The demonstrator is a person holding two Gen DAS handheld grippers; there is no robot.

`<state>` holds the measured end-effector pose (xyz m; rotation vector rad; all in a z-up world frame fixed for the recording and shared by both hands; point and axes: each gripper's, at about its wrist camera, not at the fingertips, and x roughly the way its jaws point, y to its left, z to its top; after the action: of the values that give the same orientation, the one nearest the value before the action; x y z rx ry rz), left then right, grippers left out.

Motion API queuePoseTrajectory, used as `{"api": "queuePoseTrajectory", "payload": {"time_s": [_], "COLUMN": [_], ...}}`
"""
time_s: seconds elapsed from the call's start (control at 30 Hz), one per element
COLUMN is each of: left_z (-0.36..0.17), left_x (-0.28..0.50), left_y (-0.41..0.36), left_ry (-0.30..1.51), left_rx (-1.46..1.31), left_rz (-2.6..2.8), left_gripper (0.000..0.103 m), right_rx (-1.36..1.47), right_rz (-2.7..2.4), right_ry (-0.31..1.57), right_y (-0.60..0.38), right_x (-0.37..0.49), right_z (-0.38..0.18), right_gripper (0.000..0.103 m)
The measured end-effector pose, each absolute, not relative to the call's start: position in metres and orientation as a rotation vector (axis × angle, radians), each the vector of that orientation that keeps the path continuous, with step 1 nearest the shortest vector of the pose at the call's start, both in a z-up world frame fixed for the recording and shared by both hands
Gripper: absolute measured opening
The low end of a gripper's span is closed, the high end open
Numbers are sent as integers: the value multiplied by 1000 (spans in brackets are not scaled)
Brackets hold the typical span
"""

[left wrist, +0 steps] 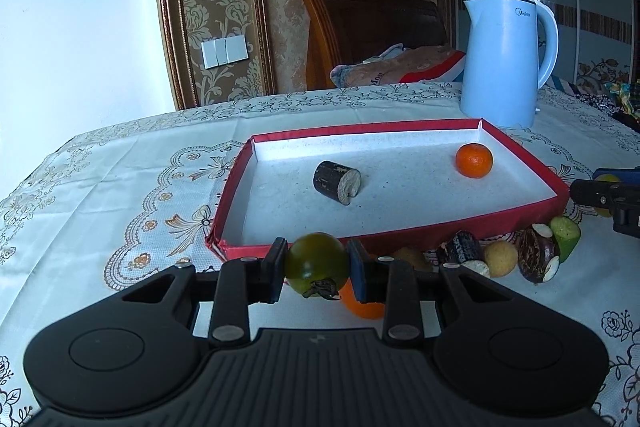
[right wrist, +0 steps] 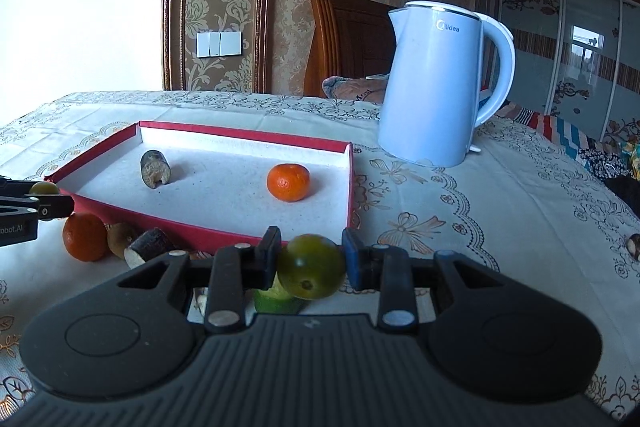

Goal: Organize fruits
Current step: 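Carry the tomato over the tray while the right gripper lowers and releases the lime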

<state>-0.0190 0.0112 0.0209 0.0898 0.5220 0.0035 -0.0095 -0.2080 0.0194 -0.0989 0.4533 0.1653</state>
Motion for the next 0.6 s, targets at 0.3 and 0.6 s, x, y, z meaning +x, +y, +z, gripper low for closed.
{"api": "queuePoseTrajectory", "payload": {"time_s": [0.3,0.6], "left_z": [30,29], "left_x": [15,49], "left_y": [-10,-12], "left_ry": [519,524], "left_rx": [53,32], "left_rz": [-28,8], "left_gripper": [31,31], "right_rx": [-73,-52], "right_rz": [182,181], "right_ry": [448,491], "right_y": [-189,-170], "right_x": [23,67], "right_z": [32,30], "right_gripper": [31,31]}}
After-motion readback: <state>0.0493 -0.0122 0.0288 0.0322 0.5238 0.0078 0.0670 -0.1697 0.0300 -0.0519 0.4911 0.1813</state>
